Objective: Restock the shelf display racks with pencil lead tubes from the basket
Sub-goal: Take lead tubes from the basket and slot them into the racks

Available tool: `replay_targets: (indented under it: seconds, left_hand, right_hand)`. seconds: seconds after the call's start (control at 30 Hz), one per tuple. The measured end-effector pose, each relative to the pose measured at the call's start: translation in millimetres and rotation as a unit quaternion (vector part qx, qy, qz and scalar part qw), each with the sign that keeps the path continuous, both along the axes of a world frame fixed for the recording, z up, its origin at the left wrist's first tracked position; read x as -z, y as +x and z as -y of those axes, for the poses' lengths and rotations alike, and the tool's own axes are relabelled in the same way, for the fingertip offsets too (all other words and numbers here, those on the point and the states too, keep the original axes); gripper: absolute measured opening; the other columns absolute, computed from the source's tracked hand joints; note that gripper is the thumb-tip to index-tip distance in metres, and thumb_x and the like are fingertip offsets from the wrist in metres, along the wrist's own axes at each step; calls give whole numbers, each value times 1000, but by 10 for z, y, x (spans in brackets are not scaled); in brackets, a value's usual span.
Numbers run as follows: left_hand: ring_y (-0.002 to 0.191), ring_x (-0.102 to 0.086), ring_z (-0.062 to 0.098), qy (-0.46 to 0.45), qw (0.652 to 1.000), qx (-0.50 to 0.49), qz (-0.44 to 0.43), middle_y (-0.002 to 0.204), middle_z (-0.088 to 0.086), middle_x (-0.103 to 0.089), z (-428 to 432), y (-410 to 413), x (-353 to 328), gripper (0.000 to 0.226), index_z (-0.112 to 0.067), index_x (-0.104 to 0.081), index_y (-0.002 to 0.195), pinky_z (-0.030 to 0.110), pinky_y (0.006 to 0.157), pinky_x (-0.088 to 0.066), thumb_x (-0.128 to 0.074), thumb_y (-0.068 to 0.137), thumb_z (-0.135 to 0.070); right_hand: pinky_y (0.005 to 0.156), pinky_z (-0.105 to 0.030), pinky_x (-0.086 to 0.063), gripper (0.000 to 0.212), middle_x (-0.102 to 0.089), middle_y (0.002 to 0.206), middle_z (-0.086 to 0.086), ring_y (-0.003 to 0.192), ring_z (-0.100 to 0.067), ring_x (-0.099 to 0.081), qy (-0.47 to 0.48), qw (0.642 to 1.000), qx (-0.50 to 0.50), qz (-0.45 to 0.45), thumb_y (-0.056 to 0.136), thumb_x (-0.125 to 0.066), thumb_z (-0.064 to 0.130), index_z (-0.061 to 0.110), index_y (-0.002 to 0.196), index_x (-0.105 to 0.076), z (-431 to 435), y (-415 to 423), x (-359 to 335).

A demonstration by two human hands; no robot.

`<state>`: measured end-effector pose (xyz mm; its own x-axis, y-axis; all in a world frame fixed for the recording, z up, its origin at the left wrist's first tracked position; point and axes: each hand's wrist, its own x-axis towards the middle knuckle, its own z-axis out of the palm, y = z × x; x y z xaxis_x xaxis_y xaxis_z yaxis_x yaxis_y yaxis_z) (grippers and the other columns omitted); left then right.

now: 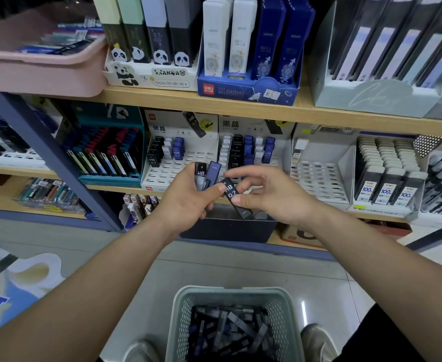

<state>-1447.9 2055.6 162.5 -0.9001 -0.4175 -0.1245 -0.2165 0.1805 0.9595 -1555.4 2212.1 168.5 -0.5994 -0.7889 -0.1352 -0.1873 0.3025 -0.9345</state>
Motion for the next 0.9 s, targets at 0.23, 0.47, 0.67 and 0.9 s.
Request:
replay_targets:
  seconds: [0.23,0.47,0.67,0.9]
  left_hand:
    - [44,-49,5,-15,998,-22,49,73,8,-61,262,138,57,24,-10,-50,112,18,41,-40,-65,97,-21]
    - [60,-58,14,-10,998,-49,36,82,3,-72,744,490,138,20,-15,-50,112,32,64,-56,-63,97,-18]
    - [58,-58,15,-4,994,-106,38,79,18,-66,1150,828,186,32,-7,-44,113,39,59,-50,-66,95,-21]
    - [55,-57,14,22,990,-132,54,62,4,-61,1323,995,266,37,-6,-50,125,29,52,-49,-67,95,-20]
  right_hand:
    - [61,-35,-60,19,-65,72,-3,67,-18,-70,-21,996,81,14,89,-71,11,12,104,-58,180,-38,50]
    - [72,-44,-62,15,-69,85,-12,73,-22,-73,-41,989,111,-94,88,-74,9,17,91,-61,981,-191,213]
    - [68,-23,-49,16,-65,83,-8,79,-22,-64,-27,972,108,-209,86,-75,14,19,87,-60,1843,-215,490]
    - [70,-25,-51,12,-66,83,-7,79,-23,-64,-20,966,118,-228,87,-73,11,15,90,-63,2232,-176,813]
